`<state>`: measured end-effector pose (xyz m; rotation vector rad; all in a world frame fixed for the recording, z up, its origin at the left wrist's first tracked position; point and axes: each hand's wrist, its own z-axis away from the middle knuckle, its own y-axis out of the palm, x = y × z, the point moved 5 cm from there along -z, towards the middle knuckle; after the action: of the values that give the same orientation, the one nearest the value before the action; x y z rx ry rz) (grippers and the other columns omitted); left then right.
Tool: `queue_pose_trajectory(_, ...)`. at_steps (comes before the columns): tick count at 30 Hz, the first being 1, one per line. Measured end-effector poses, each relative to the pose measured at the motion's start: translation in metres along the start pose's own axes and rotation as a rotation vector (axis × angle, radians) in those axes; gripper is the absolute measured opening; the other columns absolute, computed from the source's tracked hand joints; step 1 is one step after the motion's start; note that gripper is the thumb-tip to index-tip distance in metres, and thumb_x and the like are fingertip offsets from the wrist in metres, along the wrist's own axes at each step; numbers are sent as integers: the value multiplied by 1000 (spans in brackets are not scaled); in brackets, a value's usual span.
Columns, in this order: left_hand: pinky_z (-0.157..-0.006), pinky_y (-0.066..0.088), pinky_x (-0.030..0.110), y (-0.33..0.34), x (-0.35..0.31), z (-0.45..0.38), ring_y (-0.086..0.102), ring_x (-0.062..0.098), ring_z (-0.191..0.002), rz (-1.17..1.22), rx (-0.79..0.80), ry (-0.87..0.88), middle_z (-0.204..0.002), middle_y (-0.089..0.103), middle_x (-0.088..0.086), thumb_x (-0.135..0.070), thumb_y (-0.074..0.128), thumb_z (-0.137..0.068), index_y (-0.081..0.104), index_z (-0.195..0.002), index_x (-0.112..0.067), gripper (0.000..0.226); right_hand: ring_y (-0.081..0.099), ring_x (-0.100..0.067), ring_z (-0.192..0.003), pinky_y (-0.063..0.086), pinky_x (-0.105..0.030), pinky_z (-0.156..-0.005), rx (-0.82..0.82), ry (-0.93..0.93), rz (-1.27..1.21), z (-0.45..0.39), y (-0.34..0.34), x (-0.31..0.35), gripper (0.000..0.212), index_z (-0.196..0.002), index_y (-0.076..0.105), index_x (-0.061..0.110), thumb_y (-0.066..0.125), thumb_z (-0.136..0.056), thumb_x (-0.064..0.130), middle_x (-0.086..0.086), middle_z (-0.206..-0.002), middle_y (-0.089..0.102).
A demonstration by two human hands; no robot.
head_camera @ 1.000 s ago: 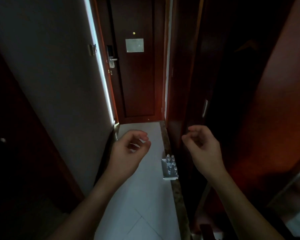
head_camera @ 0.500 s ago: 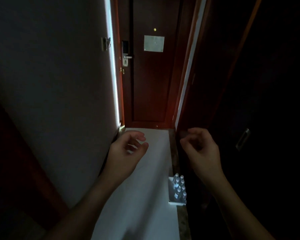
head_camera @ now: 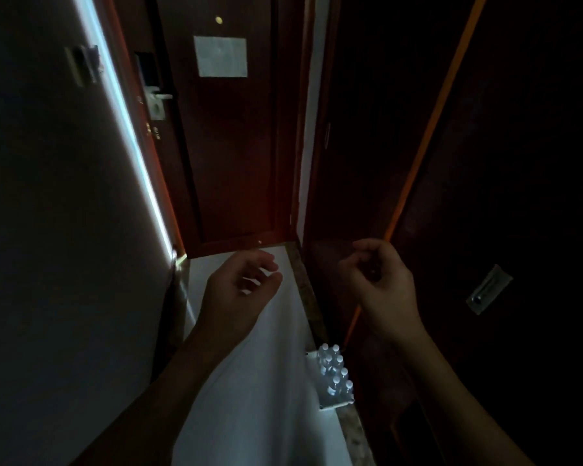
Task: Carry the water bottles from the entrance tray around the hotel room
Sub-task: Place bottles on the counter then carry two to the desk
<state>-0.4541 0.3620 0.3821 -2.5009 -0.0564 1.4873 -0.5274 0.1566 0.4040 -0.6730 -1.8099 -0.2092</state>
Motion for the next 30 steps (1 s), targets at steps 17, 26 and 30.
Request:
queue_pose_trajectory(17,-67,56,20,170,145,-205,67,5,-86,-58,329,-79,-100,68,-17,-6,72,-84,67,-95,-25,22,69,-4,-82,54,-21,-69,-161,226,19,-224,30,-187,33,-103,59,34,76,-76,27,6,-89,71)
queue_pose_trajectory(26,-67,47,9,276,211,-276,68,0,-81,93,618,-141,-90,73,-11,-3,75,-81,70,-97,-16,21,68,-2,-82,50,-12,-68,-367,344,159,-272,-17,-246,32,-106,58,29,69,-78,17,7,-93,71)
queue_pose_trajectory(30,-72,50,12,327,245,-304,67,0,-84,207,841,-174,-93,73,-15,-14,74,-81,68,-95,-30,22,67,-4,-83,50,-13,-68,-574,398,240,-275,-32,-259,32,-104,57,30,67,-83,8,8,-92,70)
